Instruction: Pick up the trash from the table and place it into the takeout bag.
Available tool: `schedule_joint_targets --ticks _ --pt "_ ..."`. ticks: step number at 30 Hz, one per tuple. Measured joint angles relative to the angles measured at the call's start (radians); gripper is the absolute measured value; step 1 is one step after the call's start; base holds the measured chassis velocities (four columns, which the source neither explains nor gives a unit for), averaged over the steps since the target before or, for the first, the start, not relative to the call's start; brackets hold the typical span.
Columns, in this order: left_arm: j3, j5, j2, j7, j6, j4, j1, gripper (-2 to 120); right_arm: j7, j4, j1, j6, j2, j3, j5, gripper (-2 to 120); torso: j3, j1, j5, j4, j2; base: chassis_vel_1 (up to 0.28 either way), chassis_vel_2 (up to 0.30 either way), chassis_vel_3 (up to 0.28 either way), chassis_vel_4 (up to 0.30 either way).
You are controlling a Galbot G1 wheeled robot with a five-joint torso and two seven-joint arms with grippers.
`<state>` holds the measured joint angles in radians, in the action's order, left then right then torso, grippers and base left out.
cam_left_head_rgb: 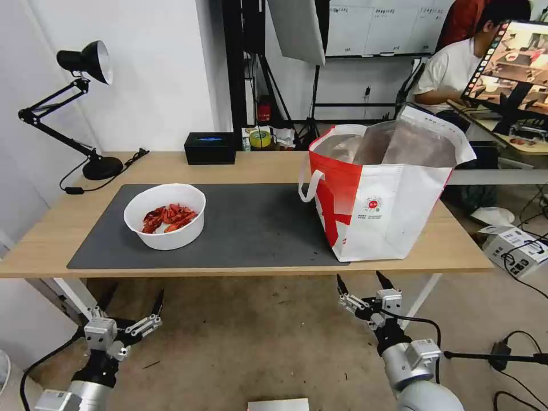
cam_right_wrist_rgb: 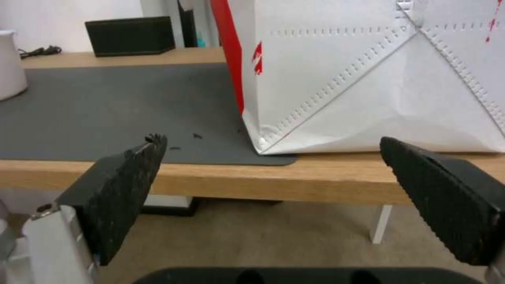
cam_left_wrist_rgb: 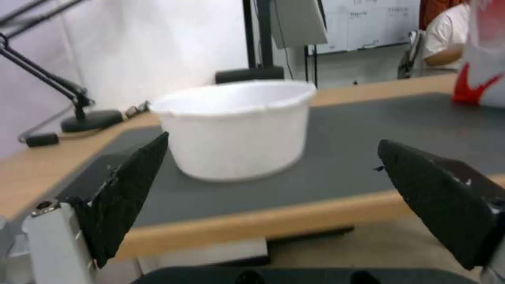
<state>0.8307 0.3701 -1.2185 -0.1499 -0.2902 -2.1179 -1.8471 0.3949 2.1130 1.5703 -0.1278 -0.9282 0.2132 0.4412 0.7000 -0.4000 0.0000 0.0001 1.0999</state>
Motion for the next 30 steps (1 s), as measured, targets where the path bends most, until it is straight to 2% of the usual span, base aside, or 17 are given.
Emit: schedule_joint_targets --ticks 3,4,6,8,10,11,13,14,17,18,21,25,30 --pt "0.028 0.050 0.068 0.046 0.039 -0.016 0.028 100 0.000 0.000 0.000 0.000 0.000 0.000 0.001 100 0.000 0.000 0.0000 -0.0001 0.000 0.000 0.000 0.000 0.000" --pt "0.028 0.050 0.068 0.046 0.039 -0.016 0.028 100 0.000 0.000 0.000 0.000 0.000 0.000 0.001 100 0.000 0.000 0.0000 -0.0001 0.000 0.000 0.000 0.000 0.000" --pt "0.046 0.105 0.131 0.082 0.083 -0.021 0.063 100 0.000 0.000 -0.001 0.000 0.000 0.000 0.001 100 0.000 0.000 0.0000 0.0000 0.000 0.000 0.000 0.000 0.000" --pt "0.047 0.117 0.143 0.090 0.092 -0.022 0.069 100 0.000 0.000 -0.001 0.001 0.000 -0.001 0.001 100 0.000 0.000 -0.0001 0.0000 0.000 0.000 0.000 0.000 0.000" --pt "0.039 0.195 0.238 0.165 0.160 -0.022 0.134 100 0.000 0.001 -0.001 0.001 0.001 0.000 0.001 100 0.000 0.000 0.0000 0.0000 0.000 0.000 0.000 0.000 0.000" --pt "0.039 0.195 0.238 0.165 0.160 -0.022 0.134 100 0.000 0.001 -0.001 0.001 0.001 0.000 0.001 100 0.000 0.000 0.0000 0.0000 0.000 0.000 0.000 0.000 0.000" --pt "0.017 0.265 0.312 0.217 0.211 -0.019 0.185 100 0.000 0.001 -0.001 0.001 0.001 -0.001 0.002 100 0.000 0.000 -0.0002 -0.0002 0.000 0.000 0.000 0.000 0.000" --pt "0.017 0.265 0.312 0.217 0.211 -0.019 0.185 100 0.000 0.001 -0.001 0.001 0.001 -0.001 0.002 100 0.000 0.000 -0.0002 -0.0002 0.000 0.000 0.000 0.000 0.000" --pt "0.006 0.347 0.408 0.271 0.250 -0.002 0.228 100 0.000 0.001 -0.001 0.001 0.001 -0.001 0.002 100 0.000 0.000 0.0002 -0.0002 0.000 0.000 0.000 0.000 0.000" --pt "0.006 0.347 0.408 0.271 0.250 -0.002 0.228 100 0.000 0.001 -0.001 0.001 0.001 -0.001 0.002 100 0.000 0.000 0.0002 -0.0002 0.000 0.000 0.000 0.000 0.000" --pt "-0.023 0.389 0.481 0.278 0.269 0.044 0.287 100 0.000 0.002 -0.002 0.001 0.001 -0.001 0.002 100 0.000 0.000 -0.0002 -0.0001 0.000 0.000 0.000 0.000 0.000" --pt "-0.068 0.443 0.529 0.278 0.303 0.083 0.351 100 0.000 0.002 -0.002 0.001 0.001 -0.001 0.002 100 0.000 0.000 -0.0002 -0.0001 0.000 0.000 0.000 0.000 0.000" --pt "-0.115 0.520 0.560 0.277 0.348 0.109 0.414 100 -0.001 0.002 -0.002 0.001 0.001 -0.001 0.002 100 0.000 0.000 -0.0001 0.0000 0.000 0.000 0.000 0.000 0.000"
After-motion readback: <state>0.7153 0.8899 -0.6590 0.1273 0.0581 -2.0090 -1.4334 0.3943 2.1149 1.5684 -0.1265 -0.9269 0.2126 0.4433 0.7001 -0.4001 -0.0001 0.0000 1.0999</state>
